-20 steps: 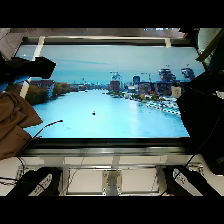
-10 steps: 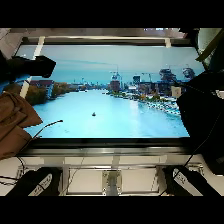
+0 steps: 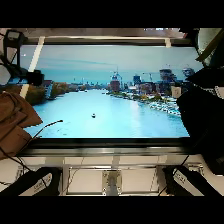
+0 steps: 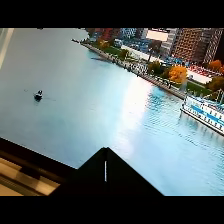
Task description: Fold the clothes and pants, and hang the long-sleeved shirts on hangers.
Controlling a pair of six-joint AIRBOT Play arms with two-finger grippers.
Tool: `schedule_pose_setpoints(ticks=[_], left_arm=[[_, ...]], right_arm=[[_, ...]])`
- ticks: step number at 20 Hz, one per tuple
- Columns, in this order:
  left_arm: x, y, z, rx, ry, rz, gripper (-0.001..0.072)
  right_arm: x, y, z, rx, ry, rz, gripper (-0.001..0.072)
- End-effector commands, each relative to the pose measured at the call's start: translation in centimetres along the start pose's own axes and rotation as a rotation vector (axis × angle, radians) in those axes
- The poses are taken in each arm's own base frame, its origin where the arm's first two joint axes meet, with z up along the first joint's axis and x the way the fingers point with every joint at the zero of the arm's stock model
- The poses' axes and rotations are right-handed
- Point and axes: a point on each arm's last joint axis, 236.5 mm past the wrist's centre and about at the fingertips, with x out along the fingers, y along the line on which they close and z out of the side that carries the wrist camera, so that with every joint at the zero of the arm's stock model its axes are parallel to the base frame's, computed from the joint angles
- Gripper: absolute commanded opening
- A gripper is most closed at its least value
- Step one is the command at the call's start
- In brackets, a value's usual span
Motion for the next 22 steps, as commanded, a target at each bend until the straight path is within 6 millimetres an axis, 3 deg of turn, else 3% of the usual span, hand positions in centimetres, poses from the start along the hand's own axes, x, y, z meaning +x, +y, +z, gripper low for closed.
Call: schedule_pose_setpoints(ticks=[1,3,4,5,6,9,11,14,20,21,22], left_arm=[[5.4,6.5,-5.7,-0.014,0.253,0.164,0.0469],[8.4,9.5,-9.3,-0.078,0.366,0.189,0.0493],[9.6,10.8,-11.1,-0.108,0.417,0.198,0.0559],[10.7,12.0,-13.0,-0.14,0.47,0.205,0.0679],[11.8,13.0,-14.8,-0.166,0.516,0.209,0.072],[14.7,14.7,-20.1,-0.226,0.649,0.202,0.072],[16.4,15.4,-22.5,-0.249,0.693,0.194,0.0718],[18.8,15.8,-23.6,-0.252,0.681,0.19,0.0716],[21.9,17.0,-20.5,-0.221,0.503,0.214,0.0698],[22.0,17.1,-20.3,-0.22,0.496,0.215,0.0555],[22.0,17.0,-20.3,-0.22,0.496,0.214,0.0121]], right_arm=[[1.2,-1.1,1.0,0.022,-0.031,-0.009,0.0016],[2.2,-1.6,0.8,0.039,-0.007,-0.003,0.0016],[2.7,-1.9,0.7,0.047,0.007,-0.001,0.0016],[3.1,-2.2,0.7,0.053,0.016,0.002,0.0016],[3.5,-2.4,0.6,0.06,0.026,0.005,0.0016],[4.6,-3.0,0.5,0.088,0.051,0.013,0.0017],[4.9,-3.2,0.5,0.099,0.059,0.017,0.0016],[5.0,-3.2,0.5,0.121,0.061,0.018,0.0016],[5.0,-3.2,0.5,0.169,0.061,0.017,0.0016],[5.0,-3.2,0.5,0.169,0.061,0.017,0.0016],[5.0,-3.2,0.5,0.169,0.061,0.017,0.0016]])
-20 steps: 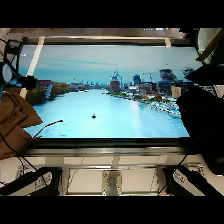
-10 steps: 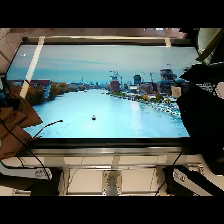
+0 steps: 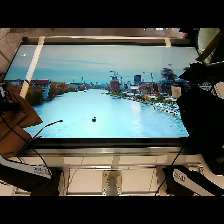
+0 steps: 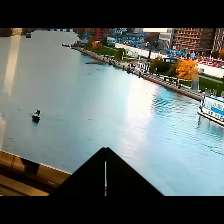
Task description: Fold the clothes and pants, and hang the long-sleeved shirts on hangers.
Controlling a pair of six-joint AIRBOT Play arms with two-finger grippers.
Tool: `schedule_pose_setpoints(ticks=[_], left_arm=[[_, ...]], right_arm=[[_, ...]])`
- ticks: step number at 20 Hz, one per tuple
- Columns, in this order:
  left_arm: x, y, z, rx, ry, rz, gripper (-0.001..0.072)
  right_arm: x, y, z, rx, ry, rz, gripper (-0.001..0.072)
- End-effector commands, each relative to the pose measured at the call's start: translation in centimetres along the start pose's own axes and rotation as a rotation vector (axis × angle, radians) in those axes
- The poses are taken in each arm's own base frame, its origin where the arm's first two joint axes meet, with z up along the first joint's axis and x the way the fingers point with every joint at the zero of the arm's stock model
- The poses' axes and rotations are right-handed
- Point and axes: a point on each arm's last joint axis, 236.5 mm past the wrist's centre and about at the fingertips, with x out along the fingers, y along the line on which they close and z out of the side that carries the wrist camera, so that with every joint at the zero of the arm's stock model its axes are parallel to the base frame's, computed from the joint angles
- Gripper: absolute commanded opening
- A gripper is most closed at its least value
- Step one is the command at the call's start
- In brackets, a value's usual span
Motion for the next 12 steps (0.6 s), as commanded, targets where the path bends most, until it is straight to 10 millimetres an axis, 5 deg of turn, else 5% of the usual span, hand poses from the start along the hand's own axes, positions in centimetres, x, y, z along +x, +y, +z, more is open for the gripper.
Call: schedule_pose_setpoints(ticks=[1,4,7,9,12], left_arm=[[0.2,0.0,1.1,0.004,-0.047,0.002,0.0017],[-2.0,-0.7,0.8,0.02,-0.016,0.0,0.0017],[-8.7,-3.0,2.5,0.049,-0.077,-0.015,0.0017],[-15.7,-8.2,4.1,0.07,-0.211,-0.137,0.0017],[-27.6,-19.3,4.1,0.149,-0.419,-0.451,0.0018]], right_arm=[[0.0,0.0,0.0,0.016,0.001,0.001,0.0016],[-0.2,0.1,0.0,0.009,0.0,-0.003,0.0016],[-1.5,-0.4,0.1,-0.026,-0.002,-0.057,0.0016],[-2.9,-1.4,-0.2,-0.07,0.018,-0.128,0.0016],[-5.2,-3.5,-1.4,-0.123,0.078,-0.26,0.0016]])
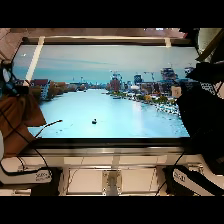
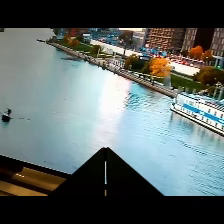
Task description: Fold the clothes and pants, and hang the long-sleeved shirts on hangers.
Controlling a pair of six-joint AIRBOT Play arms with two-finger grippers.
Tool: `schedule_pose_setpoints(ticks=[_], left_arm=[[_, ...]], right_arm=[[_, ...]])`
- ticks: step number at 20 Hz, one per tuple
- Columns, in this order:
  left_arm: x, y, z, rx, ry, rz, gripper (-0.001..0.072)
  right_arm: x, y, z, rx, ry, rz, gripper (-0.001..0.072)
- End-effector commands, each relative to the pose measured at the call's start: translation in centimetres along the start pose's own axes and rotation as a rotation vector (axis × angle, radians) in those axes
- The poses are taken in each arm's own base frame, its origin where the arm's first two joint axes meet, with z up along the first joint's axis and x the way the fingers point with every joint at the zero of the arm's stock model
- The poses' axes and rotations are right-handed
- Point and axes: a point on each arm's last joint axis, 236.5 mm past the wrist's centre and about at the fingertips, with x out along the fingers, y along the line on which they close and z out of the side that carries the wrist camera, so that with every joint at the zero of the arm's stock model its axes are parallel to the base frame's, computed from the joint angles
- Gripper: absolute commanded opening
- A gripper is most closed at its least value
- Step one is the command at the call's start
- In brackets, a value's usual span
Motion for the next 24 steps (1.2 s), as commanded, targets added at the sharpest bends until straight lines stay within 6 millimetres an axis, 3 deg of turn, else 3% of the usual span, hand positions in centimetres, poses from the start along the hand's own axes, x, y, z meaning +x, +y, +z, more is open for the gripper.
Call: schedule_pose_setpoints(ticks=[1,4,7,11,13,14,15,16,17,18,19,21,24], left_arm=[[-11.2,-15.4,2.8,0.073,-0.205,-0.393,0.0018],[-19.4,-29.0,0.4,0.24,-0.273,-0.705,0.0018],[-24.7,-40.8,-5.7,0.47,-0.285,-0.889,0.0018],[-27.1,-52.7,-13.4,0.659,-0.324,-1.021,0.0018],[-27.5,-56.6,-15.3,0.674,-0.369,-1.068,0.0018],[-27.7,-57.4,-15.4,0.669,-0.39,-1.08,0.0019],[-28.1,-57.6,-14.8,0.646,-0.411,-1.089,0.0102],[-28.5,-56.8,-13.4,0.613,-0.431,-1.09,0.0414],[-29.0,-55.0,-11.1,0.572,-0.458,-1.08,0.072],[-29.2,-52.2,-8.5,0.525,-0.473,-1.058,0.0701],[-29.0,-48.6,-6.0,0.484,-0.479,-1.016,0.0701],[-26.6,-38.3,-1.6,0.439,-0.482,-0.812,0.0701],[-20.8,-20.3,2.1,0.236,-0.42,-0.419,0.0701]], right_arm=[[-2.2,-3.1,-1.9,-0.062,0.083,-0.163,0.0016],[-2.8,-5.2,-2.4,-0.075,0.112,-0.254,0.0016],[-2.7,-5.5,-1.2,-0.081,0.061,-0.268,0.0016],[-2.1,-5.6,-1.1,-0.078,0.073,-0.258,0.0016],[-1.6,-5.6,-1.0,-0.076,0.076,-0.246,0.0016],[-1.4,-5.6,-0.9,-0.069,0.08,-0.242,0.0016],[-1.0,-5.7,-0.8,-0.057,0.078,-0.237,0.0023],[-0.7,-5.8,-0.6,-0.044,0.077,-0.236,0.0061],[-0.3,-6.0,-0.6,-0.039,0.083,-0.234,0.0159],[0.0,-6.2,-0.6,-0.035,0.092,-0.232,0.0243],[0.4,-6.6,-0.6,-0.027,0.099,-0.232,0.0281],[1.0,-7.7,-0.6,0.002,0.113,-0.234,0.0281],[2.4,-8.1,-0.4,0.029,0.13,-0.204,0.0281]])
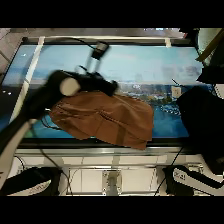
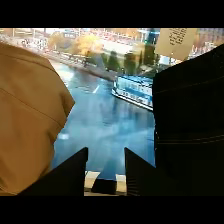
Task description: Fold the clothes and pants, and hang the long-sleeved shirts on hangers.
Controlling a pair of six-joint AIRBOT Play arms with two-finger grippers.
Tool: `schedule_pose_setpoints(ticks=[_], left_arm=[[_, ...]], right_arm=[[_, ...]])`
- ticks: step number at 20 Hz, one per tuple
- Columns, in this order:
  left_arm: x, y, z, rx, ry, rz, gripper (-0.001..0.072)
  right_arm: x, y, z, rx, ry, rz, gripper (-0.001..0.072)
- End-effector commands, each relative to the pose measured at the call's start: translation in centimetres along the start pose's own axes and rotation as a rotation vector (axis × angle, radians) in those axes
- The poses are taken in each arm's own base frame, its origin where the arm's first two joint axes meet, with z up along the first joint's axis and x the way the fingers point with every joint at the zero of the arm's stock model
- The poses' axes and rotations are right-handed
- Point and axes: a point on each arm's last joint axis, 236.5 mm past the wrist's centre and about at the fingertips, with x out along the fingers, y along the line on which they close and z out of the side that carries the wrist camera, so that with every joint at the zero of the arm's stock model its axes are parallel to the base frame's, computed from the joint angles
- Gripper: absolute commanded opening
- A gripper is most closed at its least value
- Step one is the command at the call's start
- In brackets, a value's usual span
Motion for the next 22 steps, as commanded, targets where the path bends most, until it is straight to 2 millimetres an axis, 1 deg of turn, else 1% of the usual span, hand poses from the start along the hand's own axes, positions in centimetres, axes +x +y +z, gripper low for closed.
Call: schedule_pose_setpoints(ticks=[1,2,3,4,5,6,8,10,12,13,15,16,19,22], left_arm=[[-9.3,17.1,-4.5,-0.193,0.08,0.408,0.07],[-10.6,21.0,-6.1,-0.278,0.09,0.478,0.07],[-11.2,24.0,-7.9,-0.362,0.112,0.518,0.07],[-11.1,26.4,-10.1,-0.452,0.147,0.526,0.0699],[-10.2,27.8,-12.0,-0.516,0.188,0.496,0.0699],[-8.6,28.5,-13.8,-0.588,0.226,0.428,0.0699],[-4.8,29.1,-16.2,-0.702,0.261,0.289,0.0699],[-1.7,30.9,-18.6,-0.755,0.292,0.271,0.0699],[1.1,32.6,-20.4,-0.77,0.3,0.286,0.0699],[2.3,33.4,-20.9,-0.774,0.291,0.298,0.0699],[4.6,34.5,-21.4,-0.762,0.267,0.318,0.0699],[5.6,34.6,-21.4,-0.733,0.264,0.314,0.0699],[8.5,33.9,-21.1,-0.658,0.283,0.283,0.0699],[10.3,33.9,-20.4,-0.635,0.266,0.282,0.0698]], right_arm=[[1.9,0.4,0.8,0.025,0.01,0.061,0.028],[2.5,1.2,1.7,0.036,-0.012,0.1,0.028],[3.1,2.2,3.0,0.044,-0.047,0.156,0.0281],[3.6,3.2,4.0,0.051,-0.072,0.209,0.0281],[4.2,4.0,4.6,0.059,-0.079,0.261,0.0281],[4.9,4.3,4.7,0.066,-0.065,0.286,0.0281],[6.4,3.9,4.1,0.072,-0.016,0.286,0.0281],[7.4,3.3,3.5,0.075,0.023,0.269,0.0282],[7.9,2.6,3.4,0.071,0.03,0.243,0.0282],[8.2,2.5,3.4,0.074,0.028,0.239,0.0283],[8.8,2.6,3.4,0.083,0.028,0.245,0.0356],[9.3,2.5,3.1,0.081,0.035,0.247,0.0356],[11.2,2.3,2.3,0.094,0.052,0.248,0.0356],[13.2,2.4,0.7,0.119,0.097,0.258,0.0356]])
